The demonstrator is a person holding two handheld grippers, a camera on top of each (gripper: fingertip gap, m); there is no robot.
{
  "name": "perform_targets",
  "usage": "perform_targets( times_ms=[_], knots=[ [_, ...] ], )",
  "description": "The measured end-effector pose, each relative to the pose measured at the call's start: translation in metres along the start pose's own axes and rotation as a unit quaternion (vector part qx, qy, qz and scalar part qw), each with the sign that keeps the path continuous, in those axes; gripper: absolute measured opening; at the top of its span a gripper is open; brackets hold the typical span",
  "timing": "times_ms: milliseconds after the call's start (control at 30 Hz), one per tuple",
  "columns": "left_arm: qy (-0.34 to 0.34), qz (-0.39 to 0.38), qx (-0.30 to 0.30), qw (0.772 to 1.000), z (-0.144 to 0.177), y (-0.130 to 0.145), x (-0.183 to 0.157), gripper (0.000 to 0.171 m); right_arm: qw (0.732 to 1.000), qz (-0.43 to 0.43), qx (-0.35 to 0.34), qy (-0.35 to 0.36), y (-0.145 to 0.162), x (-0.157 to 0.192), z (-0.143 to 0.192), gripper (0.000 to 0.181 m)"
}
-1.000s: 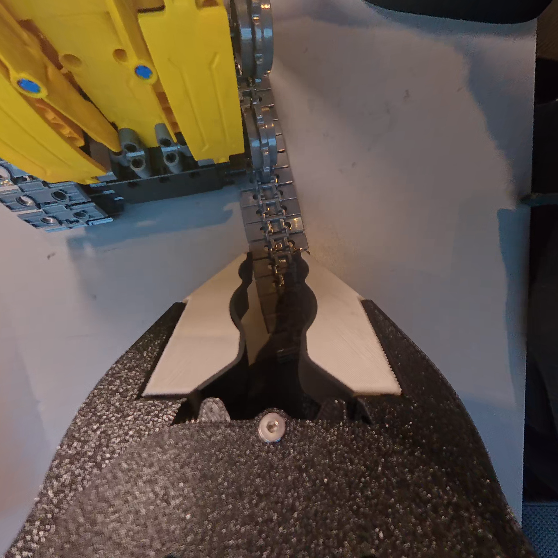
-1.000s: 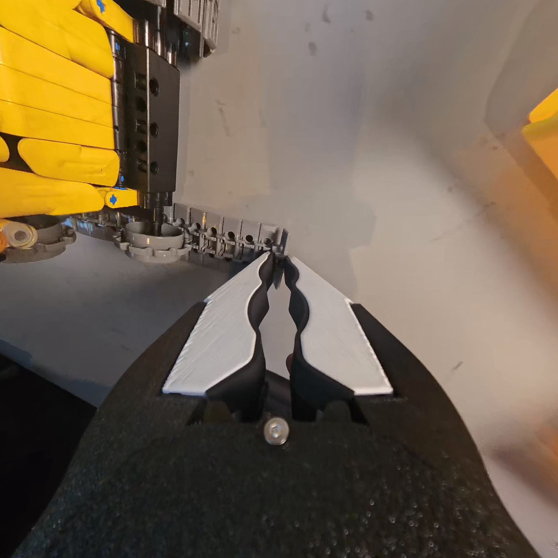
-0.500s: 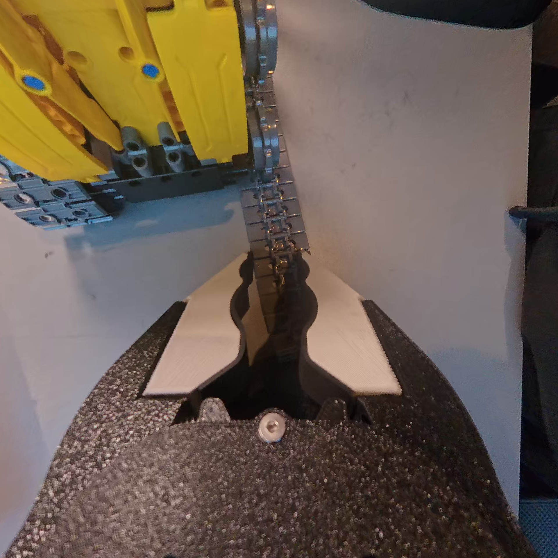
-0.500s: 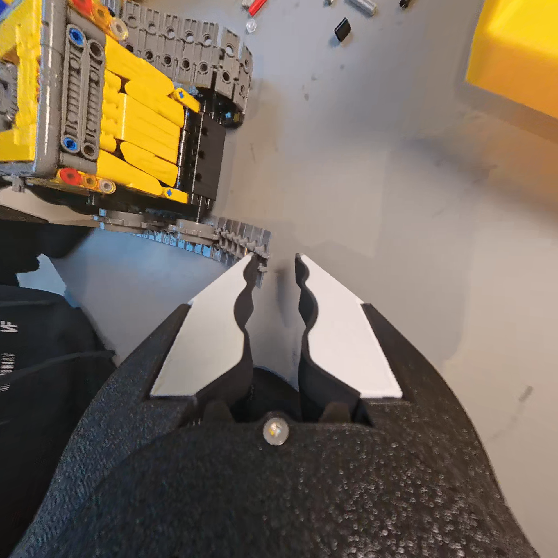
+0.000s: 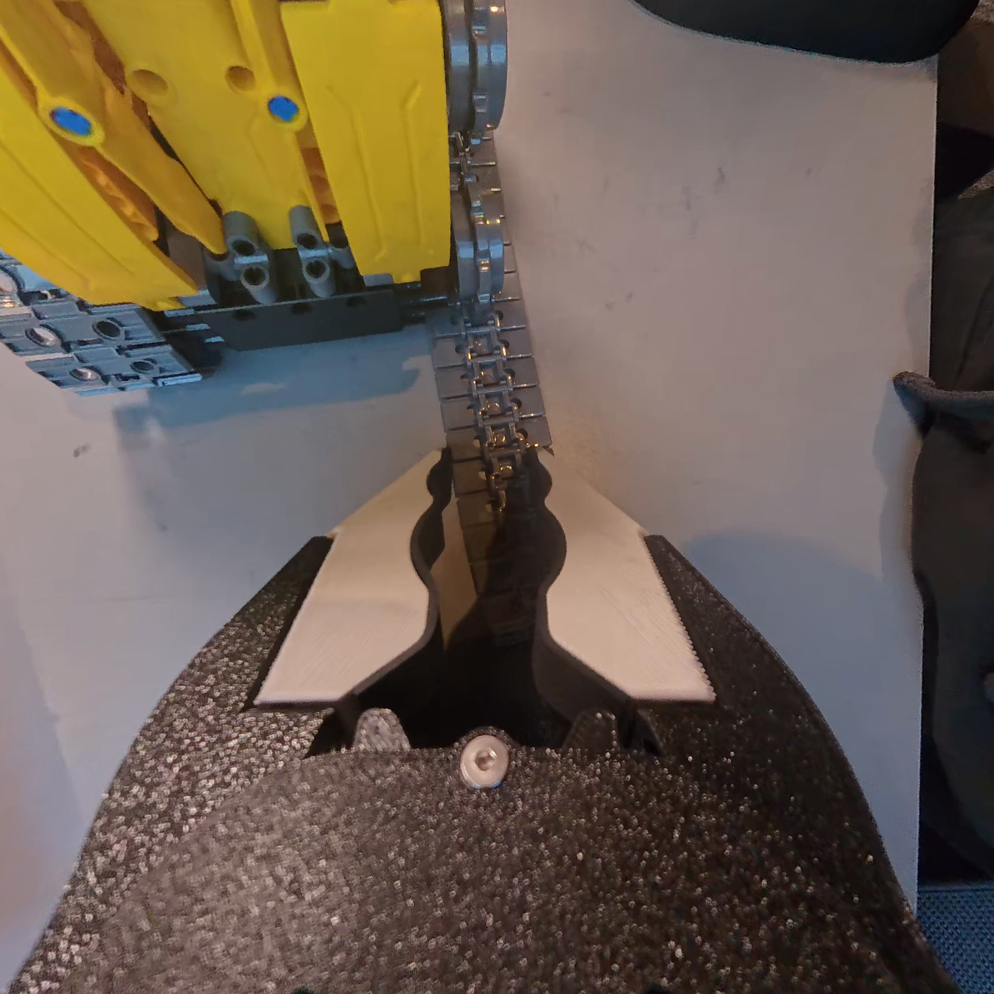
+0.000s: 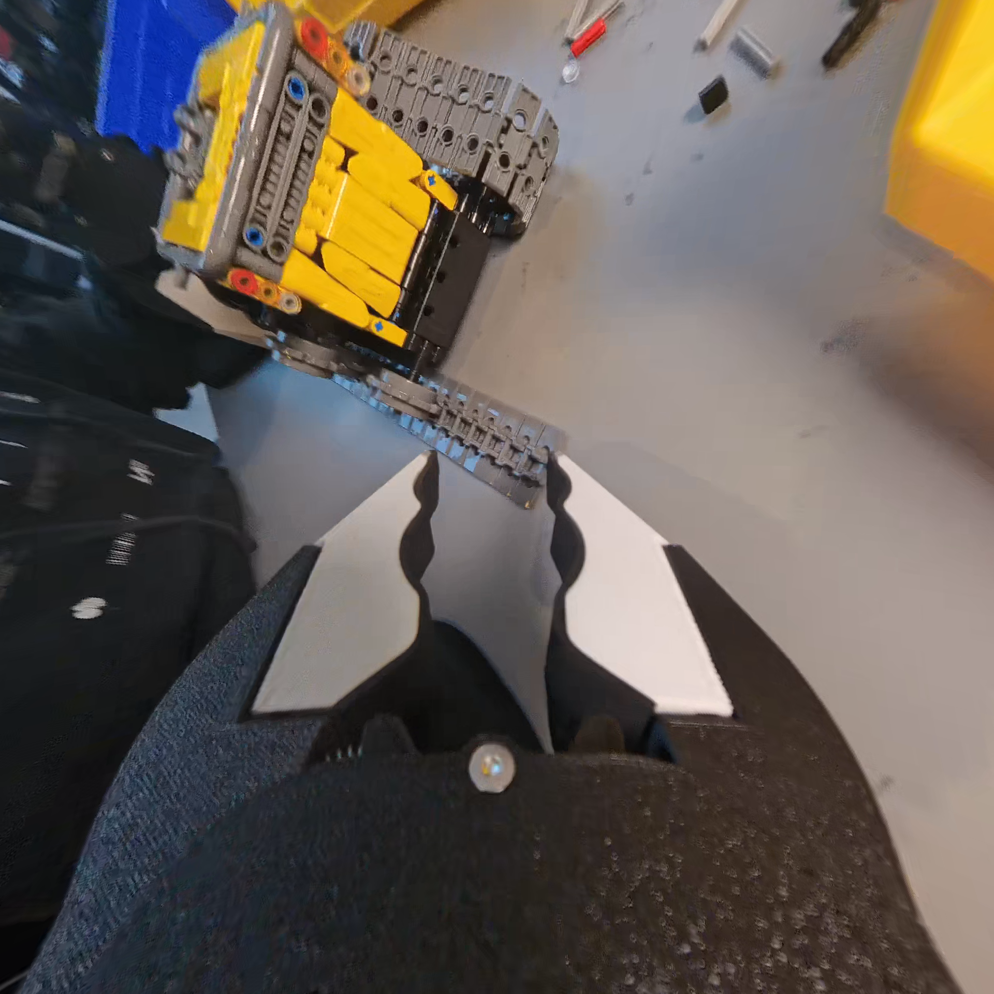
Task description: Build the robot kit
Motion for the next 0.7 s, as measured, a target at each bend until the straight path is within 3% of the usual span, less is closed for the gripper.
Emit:
perform_targets(
  times_ms=[133, 300, 500, 700],
  knots=[
    [0.002, -0.001, 0.000, 1.000, 0.000, 0.000, 0.000, 0.027, 0.976, 0.185, 0.041, 0.104, 0.004, 0.022, -0.015, 0.026],
    [0.006, 0.003, 0.001, 1.000, 0.000, 0.000, 0.001, 0.028, 0.955, 0.234, 0.077, 0.163, 0.016, 0.017, -0.033, 0.017],
    [0.016, -0.008, 0.008, 1.000, 0.001, -0.001, 0.003, 0.028, 0.952, 0.279, 0.036, 0.122, 0.011, 0.035, -0.026, 0.030],
    [0.013, 0.004, 0.014, 1.000, 0.002, -0.002, 0.003, 0.030, 0.889, 0.442, 0.007, 0.122, -0.027, 0.099, -0.014, 0.039]
  ],
)
Point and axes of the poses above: each gripper's, where its closed fingertips meet, z back along the fingers, y out of its underside, x = y × z across the jaws, the point moved 8 cm from there along z, back along the fingers, and after that the axes turned 1 degree about -y, right-handed, at the moved point
